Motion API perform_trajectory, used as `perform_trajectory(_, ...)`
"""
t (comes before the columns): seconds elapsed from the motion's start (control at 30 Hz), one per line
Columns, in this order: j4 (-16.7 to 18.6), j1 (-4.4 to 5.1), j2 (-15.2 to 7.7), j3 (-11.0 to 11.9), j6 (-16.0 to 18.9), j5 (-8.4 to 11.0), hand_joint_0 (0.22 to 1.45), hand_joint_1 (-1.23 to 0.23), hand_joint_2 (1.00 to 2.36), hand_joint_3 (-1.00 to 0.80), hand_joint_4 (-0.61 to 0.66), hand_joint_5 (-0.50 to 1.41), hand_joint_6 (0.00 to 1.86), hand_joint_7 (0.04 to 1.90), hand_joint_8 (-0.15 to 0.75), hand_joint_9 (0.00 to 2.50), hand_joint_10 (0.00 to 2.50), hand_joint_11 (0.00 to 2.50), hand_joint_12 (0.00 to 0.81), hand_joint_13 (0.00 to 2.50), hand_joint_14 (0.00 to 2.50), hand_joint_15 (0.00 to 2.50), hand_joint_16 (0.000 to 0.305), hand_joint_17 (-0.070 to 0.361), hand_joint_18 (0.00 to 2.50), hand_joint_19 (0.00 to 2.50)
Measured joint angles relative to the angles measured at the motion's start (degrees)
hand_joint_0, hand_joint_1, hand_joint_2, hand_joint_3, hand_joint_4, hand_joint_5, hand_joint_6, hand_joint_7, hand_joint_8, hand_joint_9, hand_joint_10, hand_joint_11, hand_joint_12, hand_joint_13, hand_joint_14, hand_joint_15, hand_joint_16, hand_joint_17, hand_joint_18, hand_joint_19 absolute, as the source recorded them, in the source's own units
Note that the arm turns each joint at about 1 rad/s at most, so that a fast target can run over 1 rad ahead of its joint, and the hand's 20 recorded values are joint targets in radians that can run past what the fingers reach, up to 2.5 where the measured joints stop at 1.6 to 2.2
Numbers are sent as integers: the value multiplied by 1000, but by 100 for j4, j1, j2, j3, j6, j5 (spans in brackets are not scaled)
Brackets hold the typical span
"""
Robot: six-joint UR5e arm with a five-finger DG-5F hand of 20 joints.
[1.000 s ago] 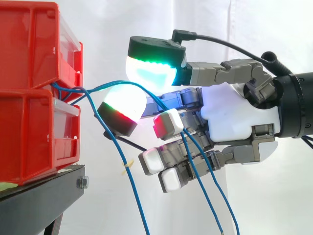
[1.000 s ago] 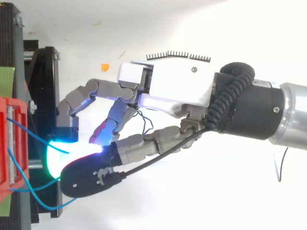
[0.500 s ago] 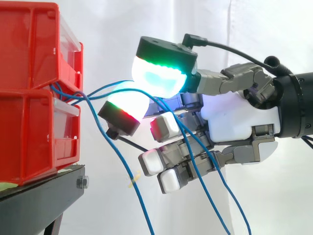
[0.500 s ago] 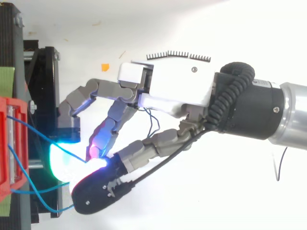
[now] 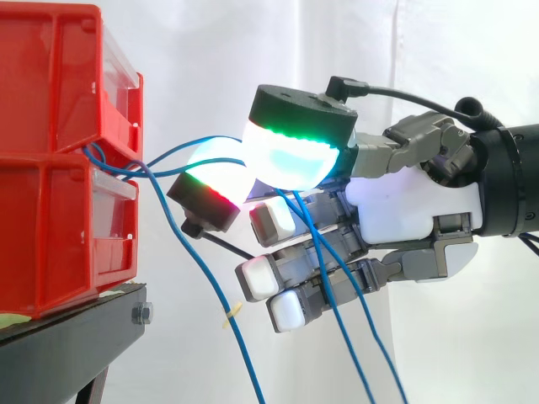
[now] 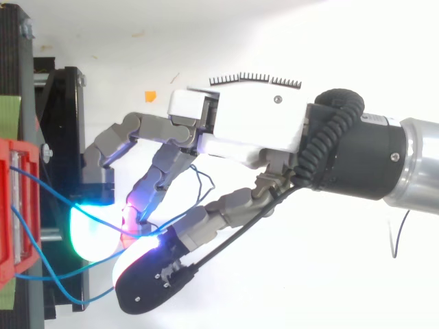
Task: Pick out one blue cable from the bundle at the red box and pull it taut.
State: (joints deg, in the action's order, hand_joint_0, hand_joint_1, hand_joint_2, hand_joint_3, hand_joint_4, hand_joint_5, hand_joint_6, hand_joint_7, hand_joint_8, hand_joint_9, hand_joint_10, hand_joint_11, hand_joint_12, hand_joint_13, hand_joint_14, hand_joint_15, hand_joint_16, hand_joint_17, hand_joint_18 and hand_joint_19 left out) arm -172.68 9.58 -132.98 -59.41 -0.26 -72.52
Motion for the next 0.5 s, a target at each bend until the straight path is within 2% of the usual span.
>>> perform_trajectory(0.5,6,0,0,7,0,1,472,-771,1000,-500,51,-160,900,801,256,1218,24,723,367,966,21,569,58,131,790,624)
